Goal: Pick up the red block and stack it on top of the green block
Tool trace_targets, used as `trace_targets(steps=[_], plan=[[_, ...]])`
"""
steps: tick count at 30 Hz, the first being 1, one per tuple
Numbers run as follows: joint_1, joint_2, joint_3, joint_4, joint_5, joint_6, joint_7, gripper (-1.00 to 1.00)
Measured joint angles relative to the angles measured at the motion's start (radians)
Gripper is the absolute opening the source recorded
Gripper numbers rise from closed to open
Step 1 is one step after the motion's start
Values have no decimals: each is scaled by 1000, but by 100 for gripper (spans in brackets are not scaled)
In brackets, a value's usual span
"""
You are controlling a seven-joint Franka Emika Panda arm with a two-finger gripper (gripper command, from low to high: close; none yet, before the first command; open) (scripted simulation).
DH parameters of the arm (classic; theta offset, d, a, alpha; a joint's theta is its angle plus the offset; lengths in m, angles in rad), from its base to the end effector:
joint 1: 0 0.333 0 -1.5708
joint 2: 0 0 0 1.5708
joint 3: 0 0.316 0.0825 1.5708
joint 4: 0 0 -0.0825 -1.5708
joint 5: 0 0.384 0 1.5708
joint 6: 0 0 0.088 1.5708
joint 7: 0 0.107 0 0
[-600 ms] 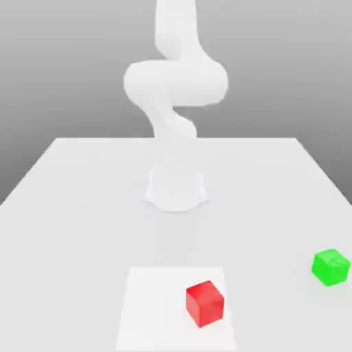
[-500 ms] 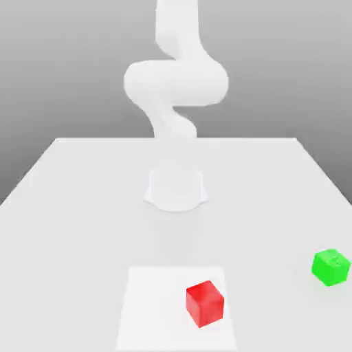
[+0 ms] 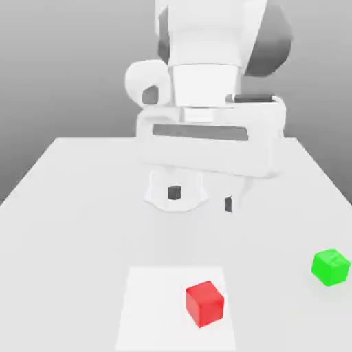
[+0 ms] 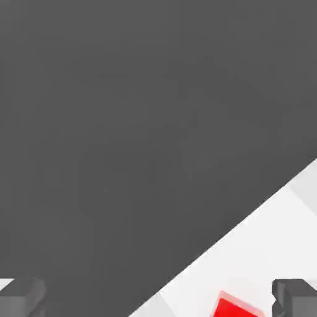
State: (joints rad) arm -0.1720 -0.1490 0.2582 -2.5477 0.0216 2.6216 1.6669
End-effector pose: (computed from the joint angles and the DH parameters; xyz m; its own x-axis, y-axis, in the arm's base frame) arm 0.4631 0.0386 0.3436 -0.0263 -0.9997 0.0025 -0.9756 0.0252 -0.2180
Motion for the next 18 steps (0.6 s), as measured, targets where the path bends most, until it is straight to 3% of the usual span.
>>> trace_targets(steps=[7, 13, 14, 18], plan=[[20, 228, 0, -82, -82, 109, 354, 0], [96, 444, -100, -62, -210, 276, 487, 0], [105, 462, -111, -59, -220, 291, 494, -100], [105, 462, -111, -59, -220, 293, 495, -100]])
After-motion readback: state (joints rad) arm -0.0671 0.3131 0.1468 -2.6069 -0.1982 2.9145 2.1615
